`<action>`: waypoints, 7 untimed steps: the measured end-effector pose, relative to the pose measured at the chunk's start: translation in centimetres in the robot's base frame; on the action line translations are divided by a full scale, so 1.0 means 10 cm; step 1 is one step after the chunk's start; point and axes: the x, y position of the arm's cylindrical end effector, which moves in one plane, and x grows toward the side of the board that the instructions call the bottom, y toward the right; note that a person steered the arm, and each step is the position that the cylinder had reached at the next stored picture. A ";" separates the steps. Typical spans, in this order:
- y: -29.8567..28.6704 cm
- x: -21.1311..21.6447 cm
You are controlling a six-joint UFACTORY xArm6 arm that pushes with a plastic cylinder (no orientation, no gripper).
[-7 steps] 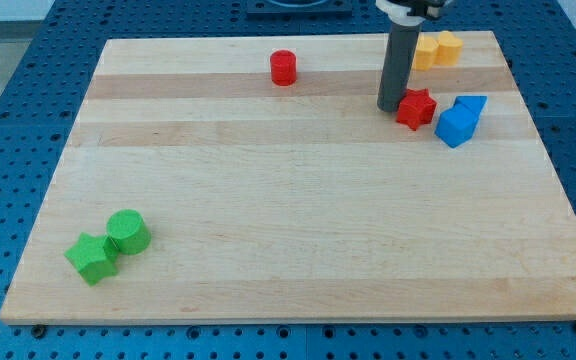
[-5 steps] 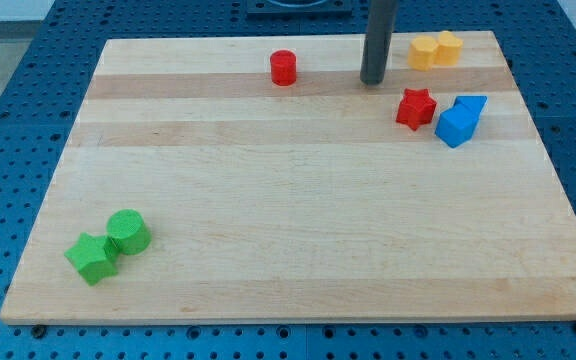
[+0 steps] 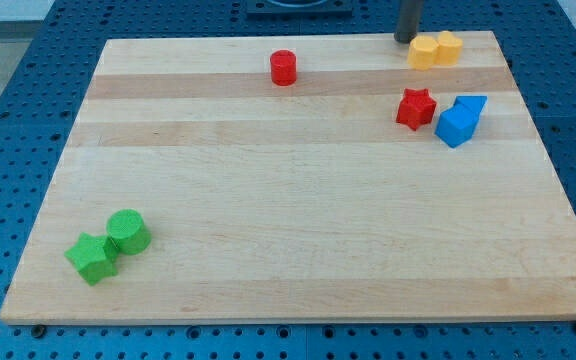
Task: Separate the yellow hexagon from the yellow heart
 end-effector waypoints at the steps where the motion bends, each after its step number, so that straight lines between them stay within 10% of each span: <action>1: 0.01 0.00; 7: -0.16 0.38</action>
